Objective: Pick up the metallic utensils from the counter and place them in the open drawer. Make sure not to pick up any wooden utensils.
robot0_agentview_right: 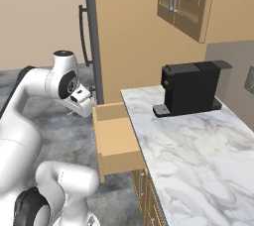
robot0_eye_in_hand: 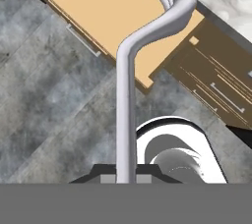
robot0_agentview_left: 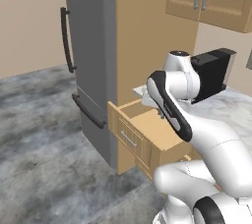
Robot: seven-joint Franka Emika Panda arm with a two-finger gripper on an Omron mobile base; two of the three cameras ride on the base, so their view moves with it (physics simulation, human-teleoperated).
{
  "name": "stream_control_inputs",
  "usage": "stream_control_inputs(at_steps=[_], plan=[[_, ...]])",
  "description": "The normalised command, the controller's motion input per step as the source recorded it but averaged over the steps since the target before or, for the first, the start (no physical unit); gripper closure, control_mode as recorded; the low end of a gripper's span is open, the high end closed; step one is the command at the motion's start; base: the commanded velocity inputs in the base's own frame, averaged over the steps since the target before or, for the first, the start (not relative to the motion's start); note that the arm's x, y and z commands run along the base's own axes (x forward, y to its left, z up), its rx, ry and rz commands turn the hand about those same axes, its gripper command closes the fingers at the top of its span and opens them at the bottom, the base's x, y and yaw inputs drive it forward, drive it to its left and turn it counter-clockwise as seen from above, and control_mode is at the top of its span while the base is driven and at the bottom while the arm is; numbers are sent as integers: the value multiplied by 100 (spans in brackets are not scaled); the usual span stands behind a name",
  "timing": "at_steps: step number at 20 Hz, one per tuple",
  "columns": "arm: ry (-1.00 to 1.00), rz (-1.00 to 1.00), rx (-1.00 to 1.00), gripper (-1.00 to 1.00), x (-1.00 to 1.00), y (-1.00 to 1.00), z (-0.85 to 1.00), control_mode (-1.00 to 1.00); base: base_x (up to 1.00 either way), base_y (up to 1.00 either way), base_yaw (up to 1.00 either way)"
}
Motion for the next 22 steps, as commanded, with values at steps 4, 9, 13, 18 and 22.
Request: stream_control_inputs(at_steps=[4,9,13,18,22], plan=[[0,0,0,100,0,0,0,100,0,0,0],[0,0,0,100,0,0,0,100,0,0,0],[-1,0,0,100,3,0,-1,-100,3,0,0],[-11,0,0,100,43,1,-31,-100,0,0,0],[-8,0,0,100,68,7,-51,-100,0,0,0]])
